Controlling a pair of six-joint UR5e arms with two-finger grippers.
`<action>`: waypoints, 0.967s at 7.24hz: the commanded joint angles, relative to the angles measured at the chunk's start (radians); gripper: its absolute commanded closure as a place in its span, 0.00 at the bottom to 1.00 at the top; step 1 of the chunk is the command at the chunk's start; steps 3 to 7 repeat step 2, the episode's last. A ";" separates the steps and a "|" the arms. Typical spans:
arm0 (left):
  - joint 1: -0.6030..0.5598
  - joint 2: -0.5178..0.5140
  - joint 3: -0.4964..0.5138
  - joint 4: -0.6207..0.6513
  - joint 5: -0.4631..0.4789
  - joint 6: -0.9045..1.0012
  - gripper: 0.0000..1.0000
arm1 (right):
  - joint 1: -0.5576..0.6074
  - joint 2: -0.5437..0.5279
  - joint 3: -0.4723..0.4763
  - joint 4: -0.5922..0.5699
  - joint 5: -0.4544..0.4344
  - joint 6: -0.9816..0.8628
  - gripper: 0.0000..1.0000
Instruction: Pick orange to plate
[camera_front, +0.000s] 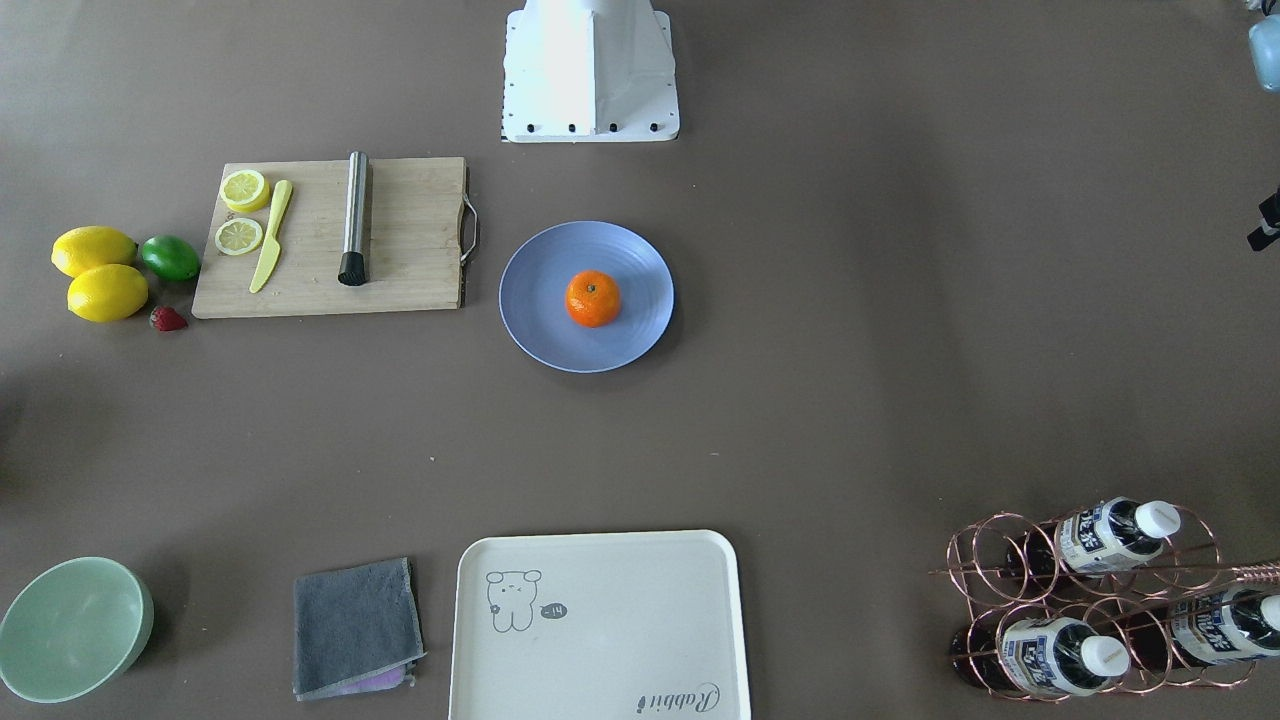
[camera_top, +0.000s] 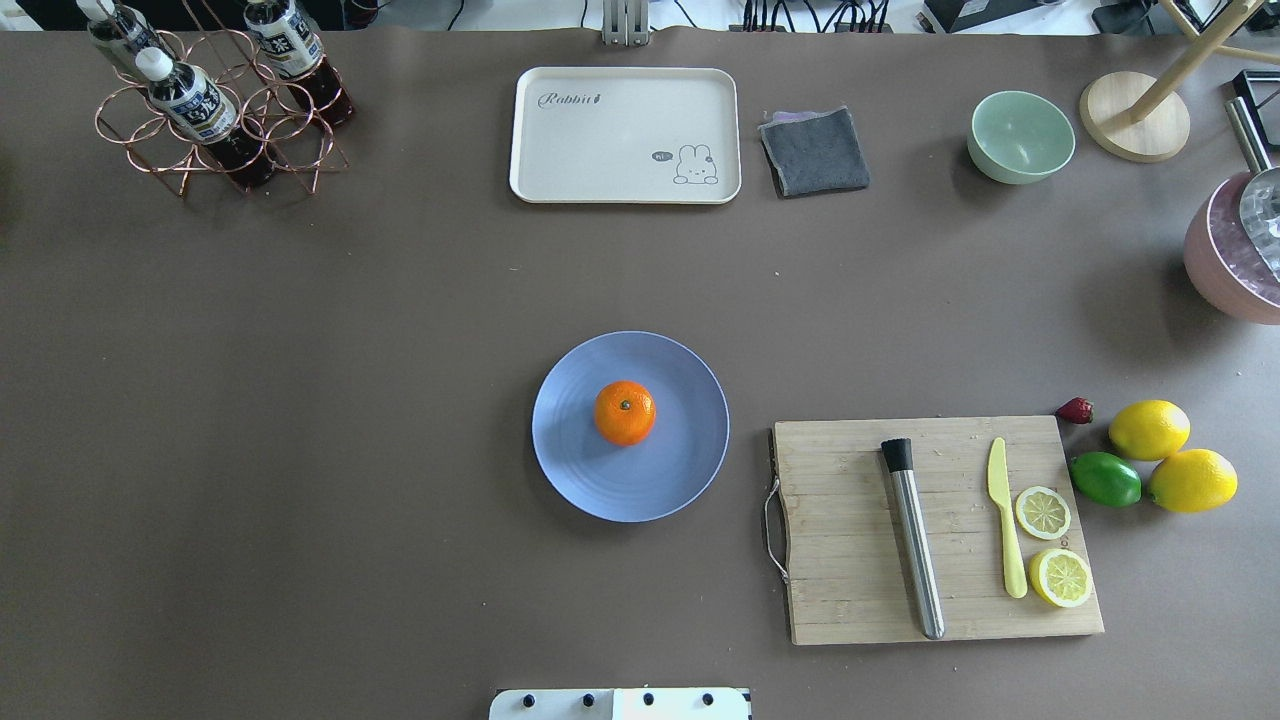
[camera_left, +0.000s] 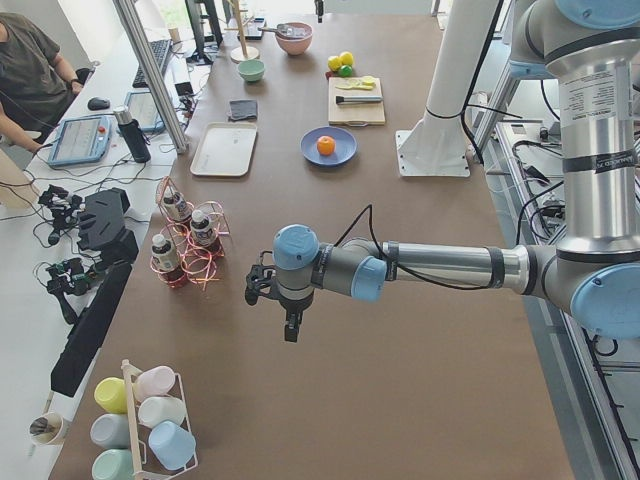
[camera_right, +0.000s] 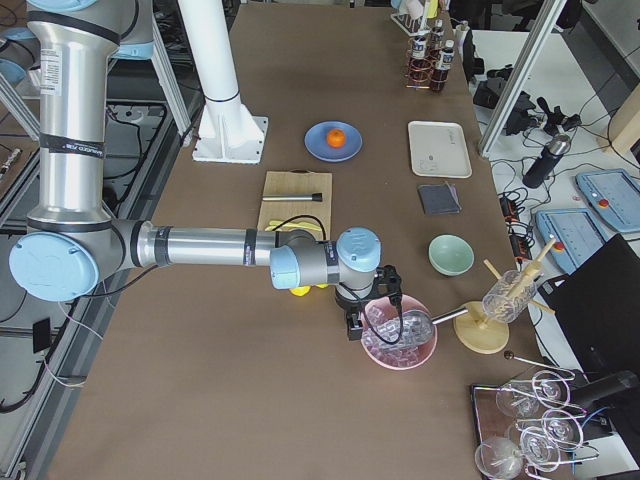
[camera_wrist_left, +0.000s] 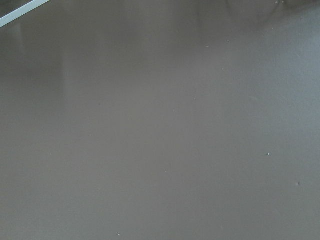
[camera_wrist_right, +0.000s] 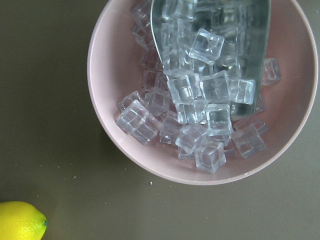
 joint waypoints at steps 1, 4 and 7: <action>-0.004 0.006 0.002 0.001 0.000 0.007 0.03 | 0.009 0.024 -0.003 -0.010 0.003 0.001 0.00; -0.005 0.014 0.000 0.001 0.000 0.007 0.03 | 0.009 0.025 -0.008 -0.009 0.002 0.001 0.00; -0.005 0.014 0.000 0.001 0.000 0.007 0.03 | 0.009 0.025 -0.008 -0.009 0.002 0.001 0.00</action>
